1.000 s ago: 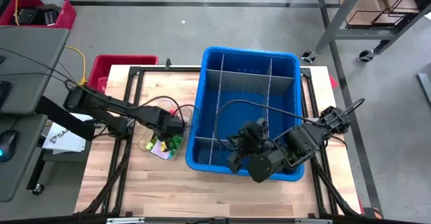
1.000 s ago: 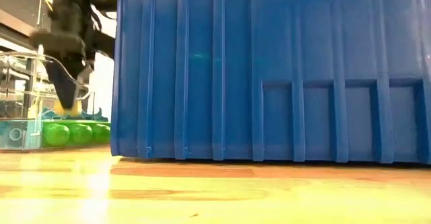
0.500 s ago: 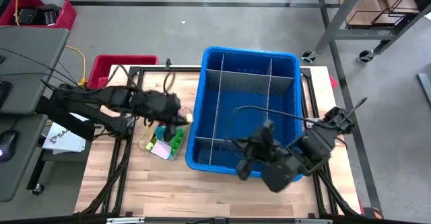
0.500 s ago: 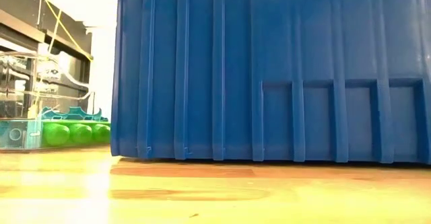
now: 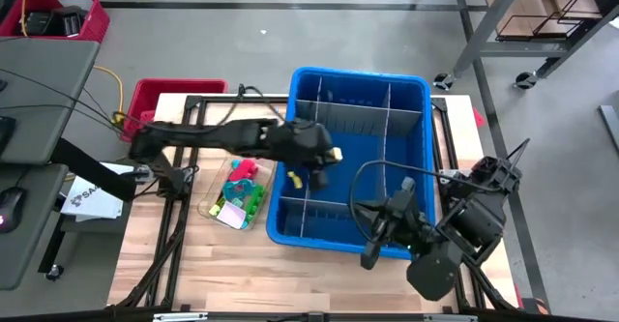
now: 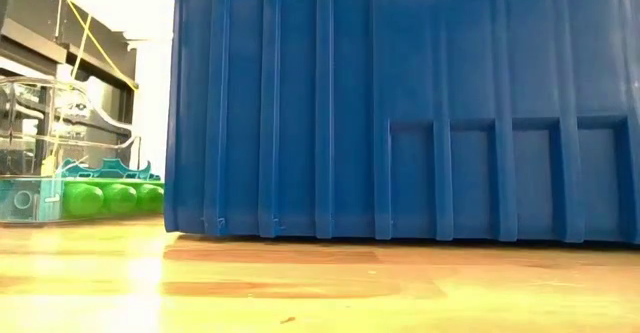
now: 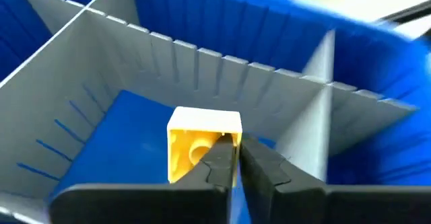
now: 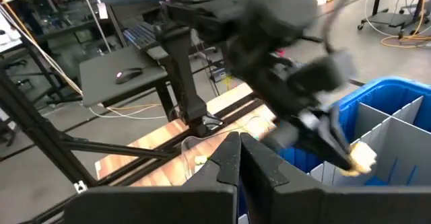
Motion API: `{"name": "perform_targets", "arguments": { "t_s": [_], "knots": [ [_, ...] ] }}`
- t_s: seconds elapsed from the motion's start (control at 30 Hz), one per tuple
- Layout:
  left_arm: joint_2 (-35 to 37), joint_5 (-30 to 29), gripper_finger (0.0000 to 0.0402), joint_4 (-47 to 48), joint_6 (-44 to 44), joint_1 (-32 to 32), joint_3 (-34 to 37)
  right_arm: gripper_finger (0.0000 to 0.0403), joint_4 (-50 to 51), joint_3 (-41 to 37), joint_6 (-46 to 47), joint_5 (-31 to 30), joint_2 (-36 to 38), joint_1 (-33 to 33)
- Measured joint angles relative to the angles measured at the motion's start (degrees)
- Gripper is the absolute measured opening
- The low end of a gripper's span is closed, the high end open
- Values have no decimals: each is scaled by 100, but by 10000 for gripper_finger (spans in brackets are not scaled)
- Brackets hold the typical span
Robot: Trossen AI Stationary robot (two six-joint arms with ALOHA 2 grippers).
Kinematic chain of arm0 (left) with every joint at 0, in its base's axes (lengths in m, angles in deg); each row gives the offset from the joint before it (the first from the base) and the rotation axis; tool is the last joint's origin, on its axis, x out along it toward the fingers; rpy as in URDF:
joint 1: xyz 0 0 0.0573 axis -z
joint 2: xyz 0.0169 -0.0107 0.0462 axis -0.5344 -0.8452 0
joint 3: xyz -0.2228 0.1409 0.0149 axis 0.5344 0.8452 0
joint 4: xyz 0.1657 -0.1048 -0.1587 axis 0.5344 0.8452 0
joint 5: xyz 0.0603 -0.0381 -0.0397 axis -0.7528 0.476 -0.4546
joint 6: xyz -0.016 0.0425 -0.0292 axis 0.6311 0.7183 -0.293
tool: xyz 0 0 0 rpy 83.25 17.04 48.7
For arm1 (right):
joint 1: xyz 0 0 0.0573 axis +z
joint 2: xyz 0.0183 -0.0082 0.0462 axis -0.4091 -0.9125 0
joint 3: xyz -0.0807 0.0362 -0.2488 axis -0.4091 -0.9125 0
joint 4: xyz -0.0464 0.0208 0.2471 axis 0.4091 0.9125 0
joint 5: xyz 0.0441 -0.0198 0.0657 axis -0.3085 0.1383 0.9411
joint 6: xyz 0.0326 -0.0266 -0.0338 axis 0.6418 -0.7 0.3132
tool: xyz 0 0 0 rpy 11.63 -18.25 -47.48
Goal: Sort blocks
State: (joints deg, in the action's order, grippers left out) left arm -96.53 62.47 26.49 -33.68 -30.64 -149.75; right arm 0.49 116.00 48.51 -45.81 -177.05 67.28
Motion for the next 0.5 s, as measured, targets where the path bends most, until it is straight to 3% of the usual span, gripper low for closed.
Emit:
{"name": "perform_targets", "arguments": {
  "t_s": [0.27, 0.5],
  "knots": [
    [-762, 31, 135, 752, 503, -54, -606, 0, -32, 0, -68, -47, 0, 200],
    [-595, 150, 229, 970, -210, -109, -622, 0, -37, 0, -358, -435, 20, 295]
  ]
}}
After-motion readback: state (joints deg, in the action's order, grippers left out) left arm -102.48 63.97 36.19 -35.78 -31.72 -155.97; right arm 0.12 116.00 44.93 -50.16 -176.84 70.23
